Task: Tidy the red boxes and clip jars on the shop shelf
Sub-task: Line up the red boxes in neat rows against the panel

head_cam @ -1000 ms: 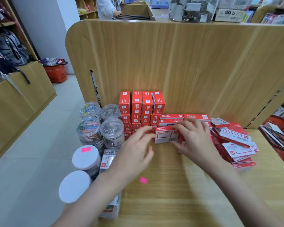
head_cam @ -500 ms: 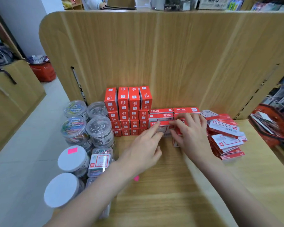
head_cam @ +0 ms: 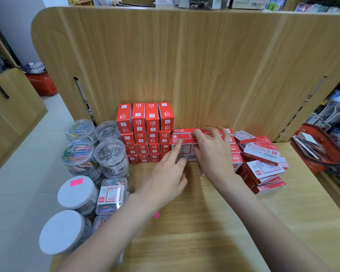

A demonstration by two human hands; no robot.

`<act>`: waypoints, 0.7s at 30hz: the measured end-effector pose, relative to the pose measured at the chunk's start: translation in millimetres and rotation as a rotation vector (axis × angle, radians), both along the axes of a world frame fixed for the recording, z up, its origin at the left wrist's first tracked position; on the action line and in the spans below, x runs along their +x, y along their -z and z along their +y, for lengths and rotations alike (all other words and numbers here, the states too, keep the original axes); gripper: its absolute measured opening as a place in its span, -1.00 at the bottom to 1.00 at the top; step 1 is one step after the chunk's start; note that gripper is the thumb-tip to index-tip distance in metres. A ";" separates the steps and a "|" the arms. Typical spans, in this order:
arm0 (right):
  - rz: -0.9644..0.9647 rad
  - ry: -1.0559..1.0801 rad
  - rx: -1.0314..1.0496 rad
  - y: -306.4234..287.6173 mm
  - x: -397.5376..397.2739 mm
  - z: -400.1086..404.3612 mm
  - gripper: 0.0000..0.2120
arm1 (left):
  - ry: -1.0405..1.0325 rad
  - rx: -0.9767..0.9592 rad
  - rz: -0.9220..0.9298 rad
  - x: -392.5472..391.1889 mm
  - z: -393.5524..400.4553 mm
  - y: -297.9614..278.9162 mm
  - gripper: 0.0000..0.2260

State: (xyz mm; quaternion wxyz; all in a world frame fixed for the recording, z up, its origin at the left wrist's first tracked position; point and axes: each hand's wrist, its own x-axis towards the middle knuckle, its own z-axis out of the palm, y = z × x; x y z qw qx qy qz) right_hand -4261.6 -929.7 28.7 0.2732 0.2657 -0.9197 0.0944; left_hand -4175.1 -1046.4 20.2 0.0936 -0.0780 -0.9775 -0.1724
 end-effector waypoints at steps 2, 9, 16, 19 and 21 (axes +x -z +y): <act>0.019 0.007 0.014 -0.1 1.6 1.7 -0.78 | 0.000 0.023 0.028 -1.8 -0.6 0.2 -0.70; -0.033 0.034 -0.020 -2.6 0.9 1.8 -0.85 | 0.002 0.044 0.053 -3.6 -1.2 0.7 -0.73; -0.144 0.037 -0.018 -6.2 -6.1 -4.1 -0.86 | -0.038 -0.007 -0.053 -9.2 3.0 0.5 -0.65; -0.196 -0.024 -0.032 -6.2 -8.7 -1.9 -0.81 | -0.029 -0.010 -0.038 -8.6 0.4 2.6 -0.67; -0.212 -0.041 -0.041 -6.3 -8.3 -0.6 -0.80 | -0.021 0.002 -0.011 -8.4 -1.1 4.2 -0.70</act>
